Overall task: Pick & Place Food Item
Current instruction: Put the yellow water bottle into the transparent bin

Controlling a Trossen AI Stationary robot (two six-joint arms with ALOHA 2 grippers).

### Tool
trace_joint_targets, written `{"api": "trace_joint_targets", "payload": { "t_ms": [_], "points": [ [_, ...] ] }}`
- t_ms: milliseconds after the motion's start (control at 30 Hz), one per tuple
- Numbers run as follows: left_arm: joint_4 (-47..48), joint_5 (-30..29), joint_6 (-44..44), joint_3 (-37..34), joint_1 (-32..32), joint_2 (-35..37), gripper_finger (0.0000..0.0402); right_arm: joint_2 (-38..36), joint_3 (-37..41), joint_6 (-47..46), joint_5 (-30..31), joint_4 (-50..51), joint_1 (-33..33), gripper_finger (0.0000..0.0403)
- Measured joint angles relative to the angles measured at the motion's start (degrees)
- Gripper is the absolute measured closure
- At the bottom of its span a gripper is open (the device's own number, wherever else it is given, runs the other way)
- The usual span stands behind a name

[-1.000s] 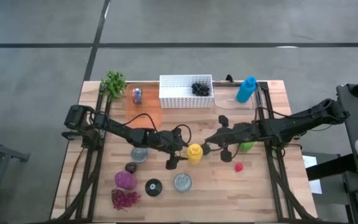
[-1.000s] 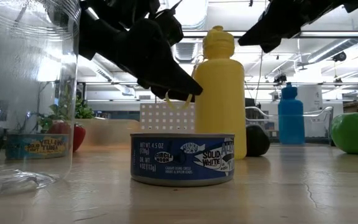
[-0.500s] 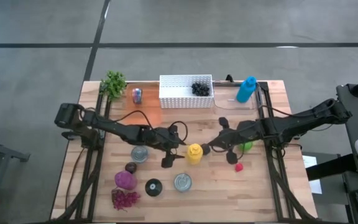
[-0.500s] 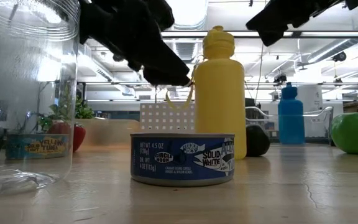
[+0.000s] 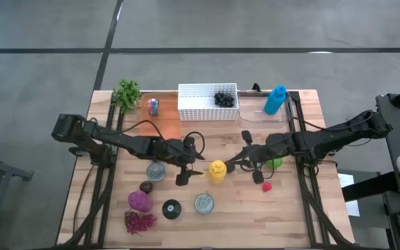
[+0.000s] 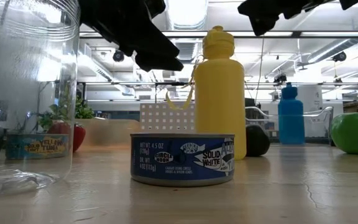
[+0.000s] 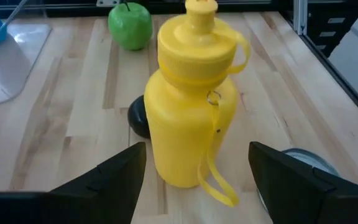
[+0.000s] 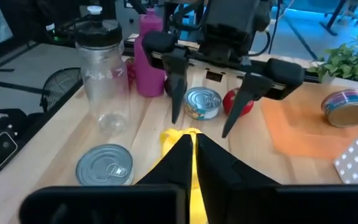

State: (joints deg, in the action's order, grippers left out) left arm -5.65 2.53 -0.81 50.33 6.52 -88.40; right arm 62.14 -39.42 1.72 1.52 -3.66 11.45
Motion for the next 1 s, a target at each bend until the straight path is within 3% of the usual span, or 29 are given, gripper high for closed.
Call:
{"api": "trace_joint_targets", "payload": {
  "t_ms": [233, 567, 1000],
  "points": [
    [-0.3, 0.0, 0.6, 0.0, 0.0, 0.4, 0.0115, 0.1, 0.0, 0.4, 0.0, -0.2, 0.0, 0.0313],
    [-0.1, 0.0, 0.6, 0.0, 0.0, 0.4, 0.0113, 6.4, -1.9, 3.3, 0.1, -4.7, 0.0, 0.0216],
    [-0.1, -0.1, 0.8, 0.0, 0.0, 0.4, 0.0116, 10.9, -4.4, 3.4, 0.0, -6.2, -0.1, 0.0197]
  ]
}}
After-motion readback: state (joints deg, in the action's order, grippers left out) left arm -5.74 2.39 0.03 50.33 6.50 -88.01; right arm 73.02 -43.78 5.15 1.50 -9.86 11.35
